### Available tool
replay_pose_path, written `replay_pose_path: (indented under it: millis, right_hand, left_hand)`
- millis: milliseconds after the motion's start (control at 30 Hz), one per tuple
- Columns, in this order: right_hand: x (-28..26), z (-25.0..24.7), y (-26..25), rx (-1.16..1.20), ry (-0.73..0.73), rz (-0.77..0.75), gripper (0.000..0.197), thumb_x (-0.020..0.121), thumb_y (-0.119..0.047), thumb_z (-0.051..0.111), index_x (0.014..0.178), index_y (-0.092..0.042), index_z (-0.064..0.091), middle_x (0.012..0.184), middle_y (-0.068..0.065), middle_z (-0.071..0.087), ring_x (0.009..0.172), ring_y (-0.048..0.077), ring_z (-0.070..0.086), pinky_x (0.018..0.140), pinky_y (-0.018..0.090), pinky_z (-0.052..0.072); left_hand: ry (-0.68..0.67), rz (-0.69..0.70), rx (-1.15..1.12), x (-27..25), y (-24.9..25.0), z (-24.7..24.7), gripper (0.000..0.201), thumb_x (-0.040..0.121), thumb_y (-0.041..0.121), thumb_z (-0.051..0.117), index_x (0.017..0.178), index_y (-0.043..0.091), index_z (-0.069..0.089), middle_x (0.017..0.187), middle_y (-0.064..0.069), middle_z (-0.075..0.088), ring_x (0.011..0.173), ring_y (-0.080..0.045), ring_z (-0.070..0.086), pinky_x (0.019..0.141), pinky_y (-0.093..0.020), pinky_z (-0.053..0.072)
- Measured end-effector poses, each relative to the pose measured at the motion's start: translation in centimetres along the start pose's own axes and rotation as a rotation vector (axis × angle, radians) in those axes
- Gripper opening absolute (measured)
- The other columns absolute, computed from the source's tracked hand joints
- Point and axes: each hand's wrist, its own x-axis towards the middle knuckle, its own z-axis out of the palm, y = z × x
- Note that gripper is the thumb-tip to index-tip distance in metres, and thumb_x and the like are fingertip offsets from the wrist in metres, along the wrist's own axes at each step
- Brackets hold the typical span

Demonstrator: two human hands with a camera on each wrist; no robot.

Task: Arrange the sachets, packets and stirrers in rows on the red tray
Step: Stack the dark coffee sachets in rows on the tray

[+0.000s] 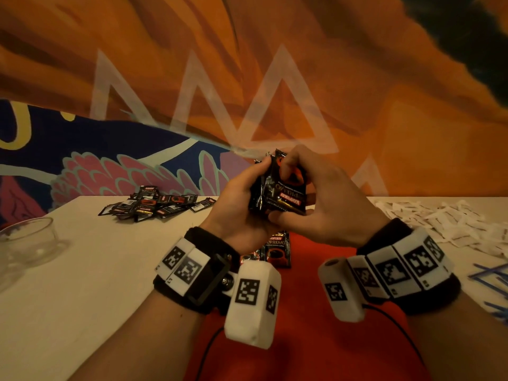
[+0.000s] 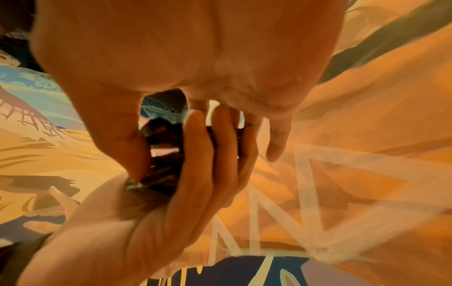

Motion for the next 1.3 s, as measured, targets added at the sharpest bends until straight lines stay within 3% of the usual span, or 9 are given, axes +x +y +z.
replay_pose_path:
  millis: [200,300,433,567,700,833,1033,1200,1300]
  right_hand:
    - [-0.1,0.0,0.0,0.085,0.049,0.075,0.053,0.069,-0.031,0.086,0.098,-0.017,0.044,0.092,-0.006,0.065,0.081,0.013,0.068,0.062,0.039,0.057]
    - [-0.1,-0.1,-0.1,0.082,0.062,0.067,0.052,0.068,-0.031,0.087,0.097,-0.016,0.046,0.093,-0.009,0.065,0.08,0.008,0.067,0.058,0.028,0.054]
    - [-0.2,-0.4,-0.1,0.102,0.009,0.067,0.046,0.07,-0.018,0.087,0.096,-0.015,0.05,0.092,-0.016,0.06,0.075,-0.001,0.062,0.059,0.009,0.043]
    - [-0.2,-0.2,0.1,0.025,0.002,0.047,0.04,0.072,-0.033,0.081,0.095,-0.023,0.05,0.099,-0.014,0.064,0.083,0.001,0.063,0.064,0.011,0.045]
    - [-0.2,-0.4,0.0,-0.017,-0.049,0.075,0.055,0.06,-0.052,0.085,0.09,-0.034,0.043,0.103,-0.009,0.067,0.093,0.007,0.064,0.07,0.023,0.051]
    - [-0.1,0.0,0.1,-0.082,-0.055,0.063,0.062,0.055,-0.04,0.094,0.086,-0.023,0.042,0.077,-0.014,0.051,0.07,0.004,0.05,0.059,0.015,0.039]
    - [-0.1,-0.2,-0.2,-0.12,-0.087,0.06,0.062,0.055,-0.036,0.093,0.087,-0.023,0.043,0.076,-0.016,0.048,0.07,0.003,0.05,0.061,0.016,0.038]
    - [-0.1,0.0,0.2,-0.15,-0.126,0.0,0.056,0.058,-0.028,0.092,0.087,-0.018,0.045,0.081,-0.013,0.048,0.073,0.001,0.047,0.063,0.011,0.036]
    - [-0.3,0.2,0.3,-0.15,-0.155,0.041,0.061,0.056,-0.043,0.09,0.091,-0.022,0.045,0.092,-0.013,0.05,0.082,0.002,0.048,0.067,0.012,0.037]
  left_hand:
    - [0.007,-0.008,0.033,0.0,0.2,-0.1,0.048,0.102,0.042,0.04,0.137,0.012,0.054,0.113,-0.013,0.068,0.095,-0.027,0.07,0.079,-0.037,0.059]
    - [0.03,0.035,0.035,0.2,0.3,-0.1,0.043,0.104,0.042,0.038,0.144,0.032,0.049,0.133,-0.011,0.061,0.109,-0.031,0.066,0.081,-0.043,0.057]
    - [0.072,0.076,0.009,0.6,-0.1,-0.3,0.045,0.104,0.042,0.035,0.142,0.022,0.048,0.133,-0.015,0.056,0.132,-0.041,0.05,0.104,-0.051,0.042]
    - [0.089,0.082,0.021,0.8,-0.1,-0.2,0.036,0.104,0.044,0.037,0.127,0.025,0.057,0.118,-0.013,0.066,0.113,-0.036,0.065,0.097,-0.047,0.048]
    - [0.108,-0.006,0.058,0.9,-0.4,-0.2,0.059,0.101,0.058,0.035,0.135,0.016,0.057,0.118,-0.015,0.068,0.107,-0.03,0.069,0.09,-0.042,0.054]
    - [0.057,-0.052,0.048,0.8,-0.7,-0.4,0.064,0.097,0.062,0.033,0.123,0.012,0.063,0.113,-0.01,0.069,0.105,-0.024,0.068,0.088,-0.034,0.055]
    - [-0.002,-0.101,0.084,0.7,-0.5,-0.6,0.059,0.098,0.064,0.032,0.099,0.016,0.067,0.095,-0.006,0.071,0.089,-0.02,0.07,0.076,-0.028,0.057]
    - [-0.084,-0.115,0.007,0.5,-0.1,-1.2,0.02,0.088,0.027,0.054,0.09,0.01,0.065,0.097,-0.007,0.063,0.091,-0.024,0.064,0.079,-0.034,0.053]
    - [-0.074,-0.114,0.026,0.8,-0.3,-1.4,0.022,0.073,0.008,0.047,0.084,0.008,0.065,0.085,-0.009,0.064,0.078,-0.023,0.065,0.071,-0.034,0.053]
